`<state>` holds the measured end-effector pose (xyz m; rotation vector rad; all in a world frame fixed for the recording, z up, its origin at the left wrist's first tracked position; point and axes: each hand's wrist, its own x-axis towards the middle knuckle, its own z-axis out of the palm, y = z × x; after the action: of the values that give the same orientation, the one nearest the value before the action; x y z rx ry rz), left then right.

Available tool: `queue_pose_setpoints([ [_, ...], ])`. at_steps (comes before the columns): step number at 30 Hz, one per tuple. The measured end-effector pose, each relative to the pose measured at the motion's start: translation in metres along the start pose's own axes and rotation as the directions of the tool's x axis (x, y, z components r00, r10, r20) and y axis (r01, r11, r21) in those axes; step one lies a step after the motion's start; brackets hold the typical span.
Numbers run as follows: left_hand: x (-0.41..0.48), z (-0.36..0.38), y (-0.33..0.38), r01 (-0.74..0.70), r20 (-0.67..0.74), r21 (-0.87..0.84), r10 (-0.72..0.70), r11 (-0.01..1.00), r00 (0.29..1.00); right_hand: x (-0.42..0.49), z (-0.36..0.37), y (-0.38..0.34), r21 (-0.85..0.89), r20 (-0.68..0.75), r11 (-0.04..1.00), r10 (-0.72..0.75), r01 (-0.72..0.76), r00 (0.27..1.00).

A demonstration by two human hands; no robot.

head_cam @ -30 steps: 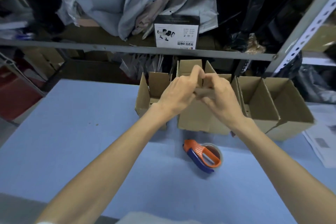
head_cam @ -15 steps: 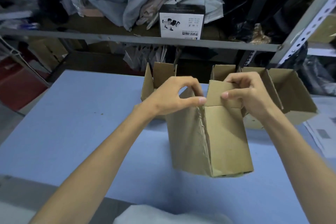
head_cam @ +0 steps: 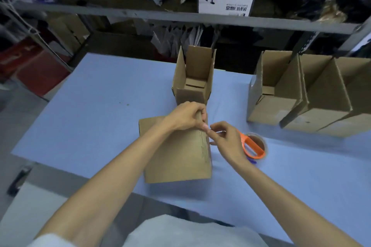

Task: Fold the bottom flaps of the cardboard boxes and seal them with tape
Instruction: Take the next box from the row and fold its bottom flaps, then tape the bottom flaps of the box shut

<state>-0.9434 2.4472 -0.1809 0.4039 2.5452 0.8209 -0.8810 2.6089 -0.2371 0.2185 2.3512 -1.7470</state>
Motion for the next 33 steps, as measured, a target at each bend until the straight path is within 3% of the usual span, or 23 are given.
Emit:
queue_pose_setpoints([
  [4, 0.014, 0.014, -0.021, 0.010, -0.008, 0.028, -0.010, 1.000, 1.000, -0.008, 0.028, 0.016, -0.013, -0.080, 1.000, -0.009, 0.008, 0.997],
  [6, 0.019, 0.015, -0.028, 0.000, 0.050, 0.092, -0.004, 0.996, 0.999, -0.004, 0.036, 0.019, -0.020, -0.117, 1.000, 0.000, -0.002, 0.993],
  [9, 0.025, 0.015, -0.039, -0.005, 0.162, 0.215, -0.031, 0.977, 0.986, 0.003, 0.045, 0.024, 0.046, -0.163, 0.992, 0.124, -0.118, 0.979],
  [12, 0.026, 0.021, -0.050, 0.040, 0.149, 0.154, -0.063, 0.987, 0.987, 0.001, 0.053, 0.032, 0.069, -0.167, 0.978, 0.206, -0.197, 0.964],
  [18, 0.029, 0.036, -0.058, 0.073, 0.032, 0.015, -0.073, 0.997, 0.997, -0.004, 0.062, 0.033, 0.052, -0.231, 0.972, 0.233, -0.228, 0.944],
  [27, 0.026, 0.044, -0.055, 0.004, 0.028, 0.044, -0.005, 0.999, 1.000, -0.049, 0.057, 0.044, -0.107, -0.248, 0.968, 0.194, -0.226, 0.949],
  [29, 0.020, 0.051, -0.047, 0.012, -0.059, 0.130, -0.005, 0.991, 0.998, -0.047, 0.051, 0.040, -0.095, -0.169, 0.967, 0.217, -0.235, 0.961],
  [31, 0.005, 0.065, -0.037, 0.070, -0.267, 0.189, -0.017, 0.979, 0.963, -0.041, 0.038, 0.037, -0.089, -0.135, 0.973, 0.202, -0.215, 0.970],
  [33, -0.017, 0.087, -0.028, 0.152, -0.399, 0.183, -0.068, 0.971, 0.914, -0.035, 0.017, 0.043, -0.234, -0.270, 0.956, 0.108, -0.174, 0.957],
])
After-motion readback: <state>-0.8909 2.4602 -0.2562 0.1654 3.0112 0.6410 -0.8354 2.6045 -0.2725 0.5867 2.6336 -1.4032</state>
